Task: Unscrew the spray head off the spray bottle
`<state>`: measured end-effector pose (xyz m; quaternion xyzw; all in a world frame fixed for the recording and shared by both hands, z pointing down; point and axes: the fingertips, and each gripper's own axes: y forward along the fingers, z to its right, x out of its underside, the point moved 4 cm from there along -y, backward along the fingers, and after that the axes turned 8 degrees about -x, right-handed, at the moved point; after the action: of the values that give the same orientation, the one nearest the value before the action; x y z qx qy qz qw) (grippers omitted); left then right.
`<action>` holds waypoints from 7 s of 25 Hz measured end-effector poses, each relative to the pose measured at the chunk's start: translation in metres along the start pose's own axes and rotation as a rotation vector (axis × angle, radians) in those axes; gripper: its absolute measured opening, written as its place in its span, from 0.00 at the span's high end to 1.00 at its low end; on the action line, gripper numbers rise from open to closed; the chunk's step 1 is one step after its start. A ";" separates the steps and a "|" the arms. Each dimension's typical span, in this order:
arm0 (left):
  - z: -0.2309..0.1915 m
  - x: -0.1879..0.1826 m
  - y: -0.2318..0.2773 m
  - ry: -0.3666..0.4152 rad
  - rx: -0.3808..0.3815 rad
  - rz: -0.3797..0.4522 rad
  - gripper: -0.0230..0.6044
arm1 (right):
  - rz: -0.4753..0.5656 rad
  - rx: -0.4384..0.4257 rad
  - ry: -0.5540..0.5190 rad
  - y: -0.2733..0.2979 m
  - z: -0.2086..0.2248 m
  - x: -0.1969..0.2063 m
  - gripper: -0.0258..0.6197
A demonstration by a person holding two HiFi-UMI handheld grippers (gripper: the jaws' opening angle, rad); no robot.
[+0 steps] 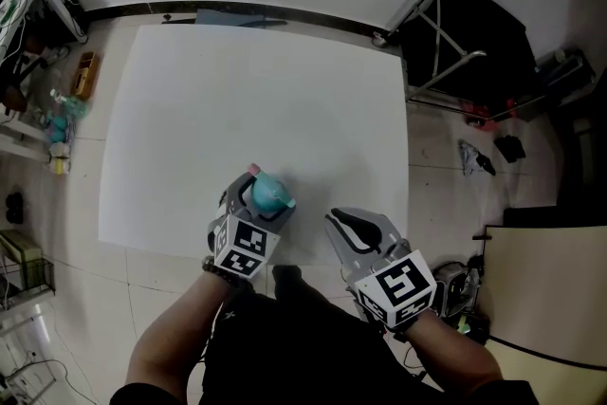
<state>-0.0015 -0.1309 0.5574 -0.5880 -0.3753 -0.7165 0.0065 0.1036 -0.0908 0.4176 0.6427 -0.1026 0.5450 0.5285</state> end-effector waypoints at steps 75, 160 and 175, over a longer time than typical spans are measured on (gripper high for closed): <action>-0.008 -0.043 -0.078 0.782 -0.006 -0.170 0.29 | -0.226 -0.157 -0.696 0.037 -0.072 -0.037 0.77; -0.037 -0.012 -0.083 0.560 0.093 -0.260 0.29 | -0.146 -0.073 -1.247 -0.058 -0.072 -0.049 0.78; -0.058 -0.008 -0.075 0.377 0.062 -0.259 0.29 | -0.079 0.021 -1.127 -0.063 -0.053 -0.054 0.78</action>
<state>-0.0816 -0.1122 0.5098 -0.3901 -0.4615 -0.7968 0.0025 0.0961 -0.0467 0.3305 0.8431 -0.3392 0.0985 0.4056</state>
